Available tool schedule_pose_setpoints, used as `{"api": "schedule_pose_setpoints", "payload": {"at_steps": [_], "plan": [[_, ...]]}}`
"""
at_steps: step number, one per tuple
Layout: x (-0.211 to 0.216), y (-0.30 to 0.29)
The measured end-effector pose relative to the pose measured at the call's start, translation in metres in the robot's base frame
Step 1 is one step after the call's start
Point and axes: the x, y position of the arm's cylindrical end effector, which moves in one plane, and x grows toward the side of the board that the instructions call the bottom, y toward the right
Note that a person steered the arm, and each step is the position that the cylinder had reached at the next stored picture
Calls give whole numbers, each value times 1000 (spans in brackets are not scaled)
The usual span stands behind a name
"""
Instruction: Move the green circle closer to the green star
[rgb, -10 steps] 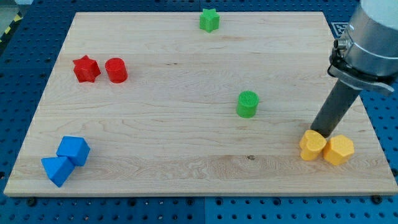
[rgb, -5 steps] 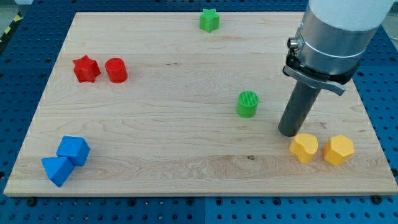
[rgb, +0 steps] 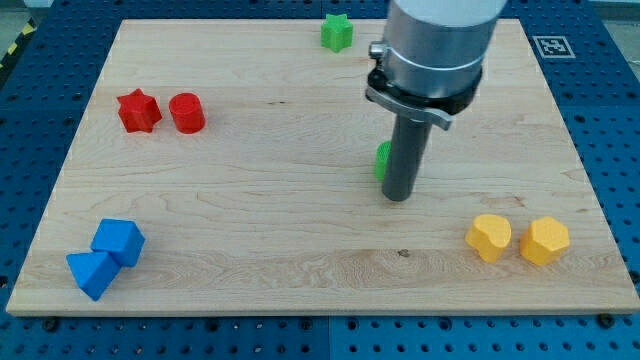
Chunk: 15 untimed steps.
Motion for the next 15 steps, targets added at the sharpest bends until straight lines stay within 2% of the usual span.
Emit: {"api": "schedule_pose_setpoints", "payload": {"at_steps": [2, 6, 12, 15], "plan": [[-13, -5], [-76, -1], [-86, 46], [-153, 47]]}}
